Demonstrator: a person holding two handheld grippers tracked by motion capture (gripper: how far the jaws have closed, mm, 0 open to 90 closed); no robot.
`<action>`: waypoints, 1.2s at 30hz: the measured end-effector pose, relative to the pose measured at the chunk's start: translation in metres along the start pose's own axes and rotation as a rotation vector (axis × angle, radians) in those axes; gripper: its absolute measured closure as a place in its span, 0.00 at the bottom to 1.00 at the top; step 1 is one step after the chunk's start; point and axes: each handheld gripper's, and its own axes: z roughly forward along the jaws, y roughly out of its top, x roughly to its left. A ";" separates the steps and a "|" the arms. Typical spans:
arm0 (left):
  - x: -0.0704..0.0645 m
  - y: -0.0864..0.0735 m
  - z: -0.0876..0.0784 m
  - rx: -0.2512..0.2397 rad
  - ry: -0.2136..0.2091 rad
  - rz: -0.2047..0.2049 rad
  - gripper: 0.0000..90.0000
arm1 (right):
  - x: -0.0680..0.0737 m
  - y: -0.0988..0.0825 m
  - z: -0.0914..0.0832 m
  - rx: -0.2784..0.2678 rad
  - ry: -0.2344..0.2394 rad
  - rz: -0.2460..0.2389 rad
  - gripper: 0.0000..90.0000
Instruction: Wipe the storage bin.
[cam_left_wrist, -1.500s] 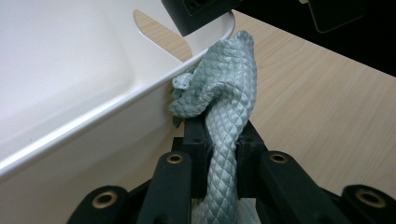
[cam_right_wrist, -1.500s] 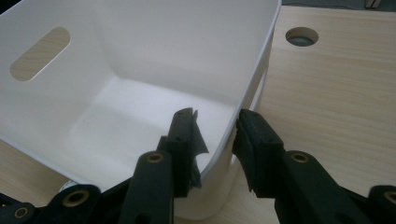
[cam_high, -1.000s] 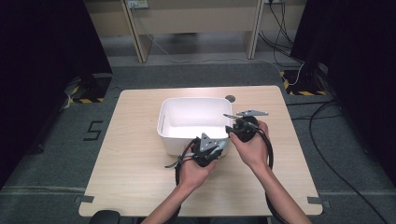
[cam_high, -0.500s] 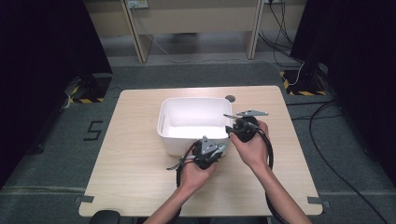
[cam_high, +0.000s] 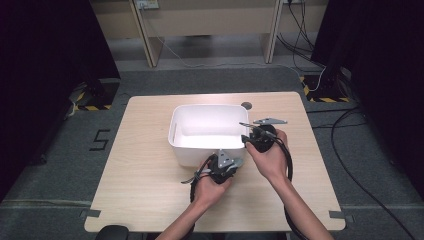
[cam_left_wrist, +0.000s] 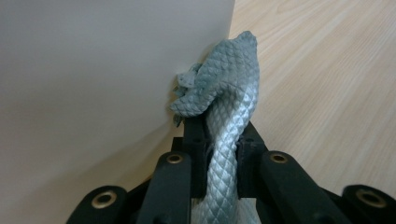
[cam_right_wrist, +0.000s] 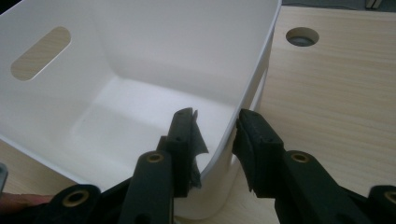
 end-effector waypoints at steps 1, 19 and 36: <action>0.000 -0.001 0.001 0.007 0.002 0.004 0.87 | 0.000 0.000 0.000 0.000 0.000 0.000 0.75; 0.001 -0.009 0.009 0.032 0.006 -0.010 0.87 | 0.000 0.000 0.000 0.001 0.000 0.000 0.75; -0.002 -0.006 0.014 0.045 0.002 0.004 0.87 | 0.000 0.000 0.000 0.002 0.000 -0.001 0.75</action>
